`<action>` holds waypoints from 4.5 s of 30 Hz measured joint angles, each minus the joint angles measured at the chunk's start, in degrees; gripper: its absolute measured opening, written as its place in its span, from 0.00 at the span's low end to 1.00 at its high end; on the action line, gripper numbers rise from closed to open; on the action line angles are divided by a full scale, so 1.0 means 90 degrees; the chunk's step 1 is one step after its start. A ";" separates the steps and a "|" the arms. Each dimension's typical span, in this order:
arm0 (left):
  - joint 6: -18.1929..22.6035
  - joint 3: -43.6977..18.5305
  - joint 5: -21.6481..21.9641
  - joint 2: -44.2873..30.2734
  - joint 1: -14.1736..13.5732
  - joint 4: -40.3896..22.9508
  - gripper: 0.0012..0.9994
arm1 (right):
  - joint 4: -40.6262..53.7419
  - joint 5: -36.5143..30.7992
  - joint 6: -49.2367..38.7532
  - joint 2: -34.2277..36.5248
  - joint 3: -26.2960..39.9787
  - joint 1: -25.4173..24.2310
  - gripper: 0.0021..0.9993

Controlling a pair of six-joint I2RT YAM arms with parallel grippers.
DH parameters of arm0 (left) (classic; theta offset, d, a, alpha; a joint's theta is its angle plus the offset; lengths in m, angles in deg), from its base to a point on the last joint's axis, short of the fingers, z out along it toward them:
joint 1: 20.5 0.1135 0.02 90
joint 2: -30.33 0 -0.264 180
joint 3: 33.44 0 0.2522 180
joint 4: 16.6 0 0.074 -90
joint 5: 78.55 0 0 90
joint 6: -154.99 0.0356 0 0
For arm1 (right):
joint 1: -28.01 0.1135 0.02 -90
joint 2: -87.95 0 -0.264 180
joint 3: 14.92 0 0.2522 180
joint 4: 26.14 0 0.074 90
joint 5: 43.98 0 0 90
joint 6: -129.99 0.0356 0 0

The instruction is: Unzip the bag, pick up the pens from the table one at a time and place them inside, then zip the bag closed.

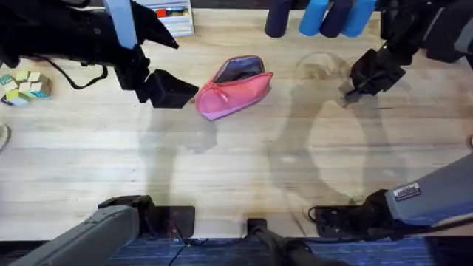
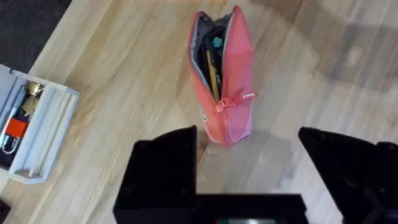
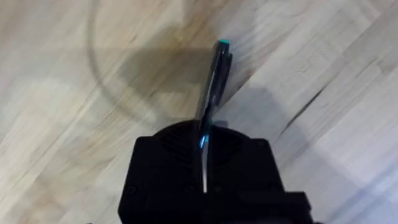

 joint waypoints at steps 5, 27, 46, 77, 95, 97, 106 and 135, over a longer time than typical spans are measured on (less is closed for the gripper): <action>-0.0002 0.0000 0.0000 0.0000 0.0000 0.0000 0.99 | -0.0037 0.0075 -0.0703 -0.0820 -0.0005 0.0346 0.03; 0.0001 0.0000 0.0000 0.0000 0.0000 0.0002 0.99 | -0.0915 0.0099 -0.0855 -0.2026 -0.0005 0.2711 0.03; -0.0001 0.0000 0.0000 0.0000 0.0000 0.0002 0.99 | -0.1280 0.0101 0.1466 -0.2026 -0.0005 0.3804 0.03; 0.0001 0.0000 0.0000 0.0000 0.0000 0.0001 0.99 | -0.2554 0.1491 -0.5279 -0.2024 -0.0005 0.4062 0.03; 0.0001 0.0000 0.0000 0.0000 0.0000 0.0001 0.99 | -0.1574 0.3128 -1.1187 -0.1985 -0.0005 0.4074 0.03; 0.0001 0.0000 0.0000 0.0000 0.0000 0.0002 0.99 | -0.1552 0.3172 -1.1649 -0.1898 -0.0005 0.4074 0.03; 0.0001 0.0000 0.0000 0.0000 0.0000 0.0002 0.99 | -0.1774 0.3215 -1.2572 -0.1184 -0.0005 0.4074 0.03; 0.0001 0.0000 0.0000 0.0000 0.0000 0.0002 0.99 | -0.1987 0.2412 -1.4738 -0.0724 -0.0007 0.4071 0.03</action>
